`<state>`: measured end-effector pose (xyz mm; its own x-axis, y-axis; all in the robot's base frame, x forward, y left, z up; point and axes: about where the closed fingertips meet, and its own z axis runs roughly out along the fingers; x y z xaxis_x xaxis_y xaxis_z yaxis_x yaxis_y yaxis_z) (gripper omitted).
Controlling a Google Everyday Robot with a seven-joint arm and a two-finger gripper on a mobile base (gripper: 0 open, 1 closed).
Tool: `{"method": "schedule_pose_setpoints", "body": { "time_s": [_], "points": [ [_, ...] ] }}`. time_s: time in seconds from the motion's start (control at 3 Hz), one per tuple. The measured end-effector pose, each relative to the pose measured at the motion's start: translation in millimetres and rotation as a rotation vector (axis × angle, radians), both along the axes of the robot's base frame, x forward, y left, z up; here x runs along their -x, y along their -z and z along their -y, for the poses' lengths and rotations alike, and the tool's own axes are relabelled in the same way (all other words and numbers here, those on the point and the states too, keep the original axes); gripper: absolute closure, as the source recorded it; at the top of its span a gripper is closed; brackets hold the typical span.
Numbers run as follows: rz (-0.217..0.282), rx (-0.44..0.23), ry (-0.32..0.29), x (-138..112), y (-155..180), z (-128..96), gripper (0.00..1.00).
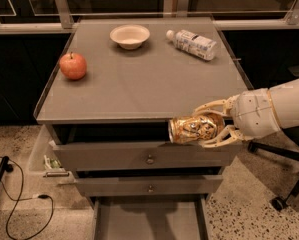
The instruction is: Pick orange can from bottom drawer and place on counter
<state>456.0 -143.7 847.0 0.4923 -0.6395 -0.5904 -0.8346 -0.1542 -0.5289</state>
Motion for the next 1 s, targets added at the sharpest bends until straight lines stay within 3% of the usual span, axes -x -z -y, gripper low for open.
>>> {"method": "schedule_pose_setpoints", "body": {
  "time_s": [0.33, 0.67, 1.0],
  "points": [
    [0.000, 0.000, 0.000, 0, 0, 0, 1.00],
    [-0.002, -0.021, 0.021, -33, -8, -2, 1.00],
    [-0.042, -0.086, 0.049, -88, -22, -7, 1.00]
  ]
}}
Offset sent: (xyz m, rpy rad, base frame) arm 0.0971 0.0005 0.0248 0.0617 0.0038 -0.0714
